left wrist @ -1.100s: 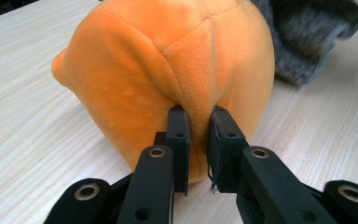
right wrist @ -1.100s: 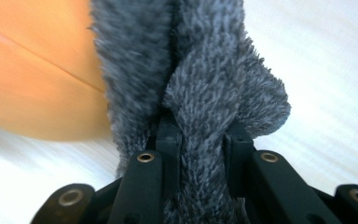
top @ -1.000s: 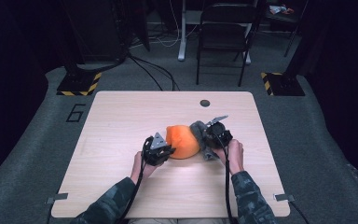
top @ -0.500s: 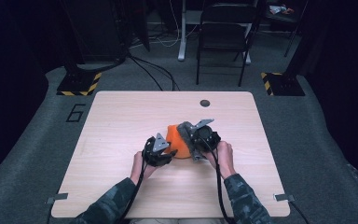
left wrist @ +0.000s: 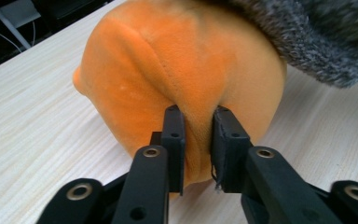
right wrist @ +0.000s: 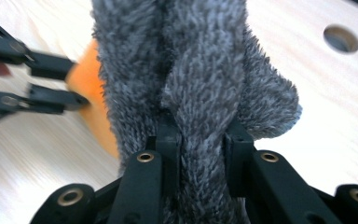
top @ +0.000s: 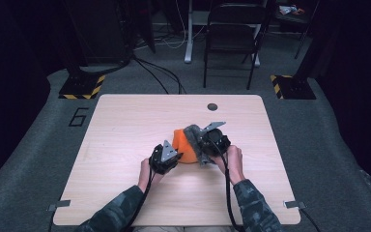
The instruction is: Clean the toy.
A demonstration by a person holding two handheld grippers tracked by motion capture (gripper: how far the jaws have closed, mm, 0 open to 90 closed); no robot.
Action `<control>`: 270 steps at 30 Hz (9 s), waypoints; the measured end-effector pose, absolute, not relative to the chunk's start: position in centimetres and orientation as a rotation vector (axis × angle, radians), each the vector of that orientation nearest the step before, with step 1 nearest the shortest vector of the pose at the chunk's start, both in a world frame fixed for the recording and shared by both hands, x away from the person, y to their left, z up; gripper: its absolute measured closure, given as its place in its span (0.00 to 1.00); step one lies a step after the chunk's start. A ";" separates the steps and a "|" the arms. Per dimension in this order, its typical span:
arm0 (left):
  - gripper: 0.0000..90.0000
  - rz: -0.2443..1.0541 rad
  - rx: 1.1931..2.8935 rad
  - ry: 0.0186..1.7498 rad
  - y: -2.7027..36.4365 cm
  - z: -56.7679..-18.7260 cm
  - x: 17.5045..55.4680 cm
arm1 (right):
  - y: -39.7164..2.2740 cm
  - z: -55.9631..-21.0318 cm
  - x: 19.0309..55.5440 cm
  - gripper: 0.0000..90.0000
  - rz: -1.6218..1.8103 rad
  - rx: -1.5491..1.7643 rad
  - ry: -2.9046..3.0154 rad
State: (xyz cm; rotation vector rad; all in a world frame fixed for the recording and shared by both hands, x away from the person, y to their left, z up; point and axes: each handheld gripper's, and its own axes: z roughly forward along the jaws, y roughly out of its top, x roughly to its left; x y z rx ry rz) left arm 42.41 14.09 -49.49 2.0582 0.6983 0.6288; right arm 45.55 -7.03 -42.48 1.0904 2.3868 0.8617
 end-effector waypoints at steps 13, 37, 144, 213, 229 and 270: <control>0.87 0.625 2.066 0.675 14.0 -49.5 42.4 | -2.0 -42.6 44.5 0.81 0.745 0.898 2.385; 0.88 0.576 2.049 0.668 14.4 -49.4 42.7 | -9.2 -44.5 47.0 0.81 0.743 1.181 2.406; 0.49 0.673 2.046 0.792 13.9 -49.7 42.1 | -7.4 -44.0 47.0 0.81 0.865 1.160 2.377; 0.86 0.500 2.009 0.685 15.9 -49.0 43.4 | -9.8 -42.6 47.1 0.81 0.760 1.197 2.365; 0.48 0.591 1.995 0.745 14.8 -49.2 41.9 | -8.1 -44.2 47.7 0.81 0.805 1.199 2.413; 0.87 0.548 2.026 0.593 14.6 -48.0 41.7 | -5.8 -41.8 45.7 0.80 0.679 1.057 2.418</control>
